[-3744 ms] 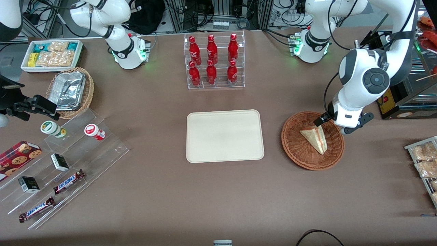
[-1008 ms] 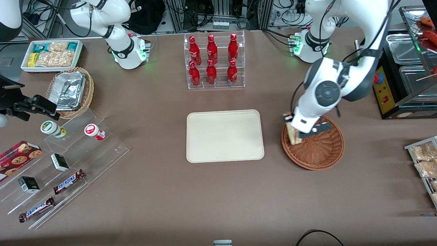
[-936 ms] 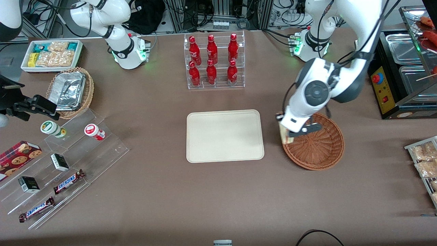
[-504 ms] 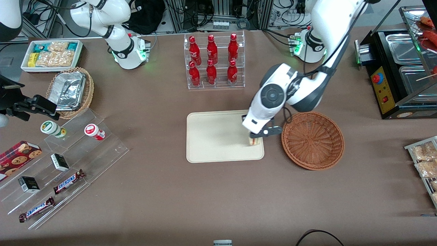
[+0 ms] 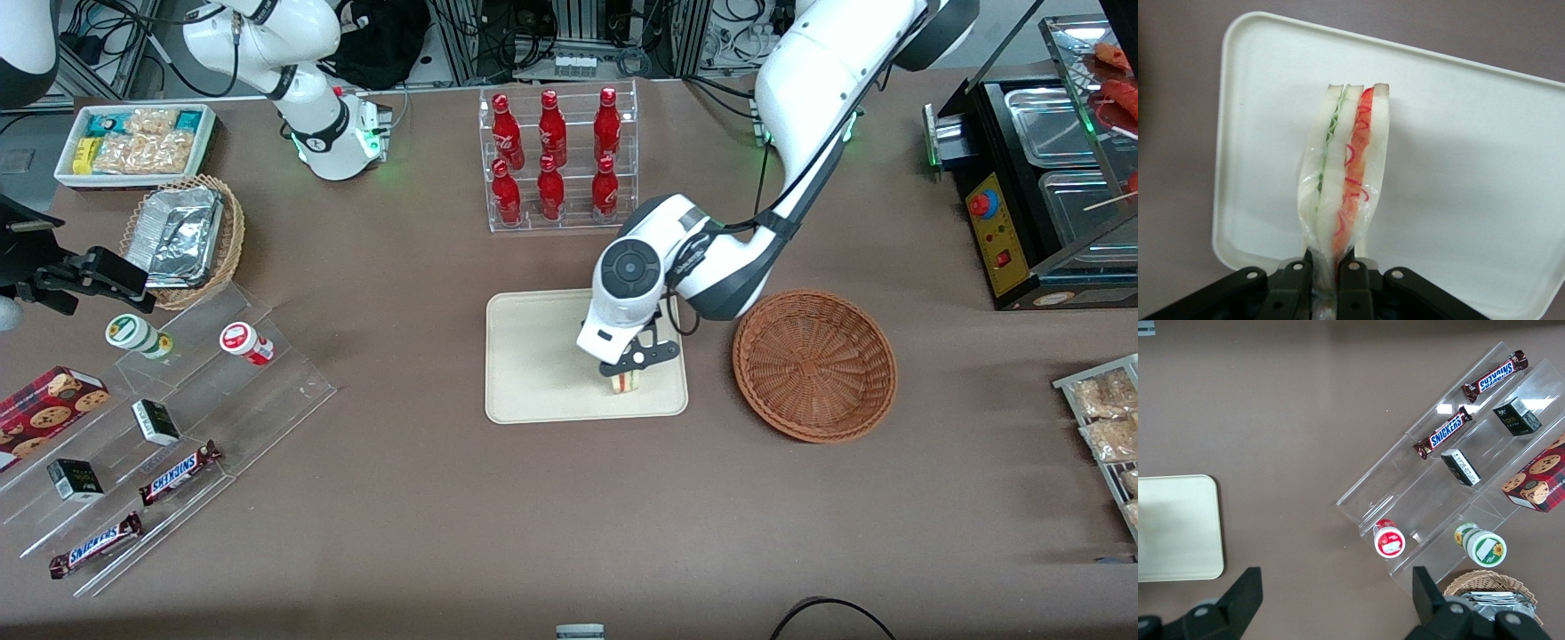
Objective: Place sandwich from basket to tray
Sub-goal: 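Lower the sandwich onto the tray and open the left gripper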
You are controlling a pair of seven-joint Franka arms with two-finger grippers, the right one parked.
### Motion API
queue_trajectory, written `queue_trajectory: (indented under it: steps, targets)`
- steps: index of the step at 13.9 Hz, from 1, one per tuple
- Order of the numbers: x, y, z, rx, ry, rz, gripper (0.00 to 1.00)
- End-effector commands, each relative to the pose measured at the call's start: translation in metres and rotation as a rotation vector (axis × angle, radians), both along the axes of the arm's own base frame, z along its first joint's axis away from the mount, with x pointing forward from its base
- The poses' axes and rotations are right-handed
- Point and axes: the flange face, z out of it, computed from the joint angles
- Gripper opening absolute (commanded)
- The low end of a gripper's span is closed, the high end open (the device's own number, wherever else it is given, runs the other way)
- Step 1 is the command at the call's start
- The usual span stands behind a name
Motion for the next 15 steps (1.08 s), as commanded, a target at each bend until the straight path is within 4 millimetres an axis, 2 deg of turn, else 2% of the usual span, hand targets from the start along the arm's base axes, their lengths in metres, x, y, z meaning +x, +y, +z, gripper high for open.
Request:
queue_trajectory:
  steps: [1,3,6,7,8,9,11,15]
  targets:
    - [0.003,-0.019,-0.013,-0.015,-0.025,0.018,0.0]
    - [-0.007,-0.032,-0.022,-0.028,-0.028,0.004,0.0]
    - [-0.007,-0.034,-0.029,-0.03,-0.025,0.004,0.04]
    - [-0.007,-0.034,-0.031,-0.034,-0.026,0.002,0.19]
    - [-0.005,-0.032,-0.029,-0.037,-0.029,-0.005,0.8]
    - [-0.005,-0.033,-0.026,-0.04,-0.03,0.004,1.0]
    - [0.001,-0.027,-0.006,-0.042,-0.058,-0.004,1.0]
    - [-0.004,-0.018,0.058,-0.006,-0.092,-0.018,1.0]
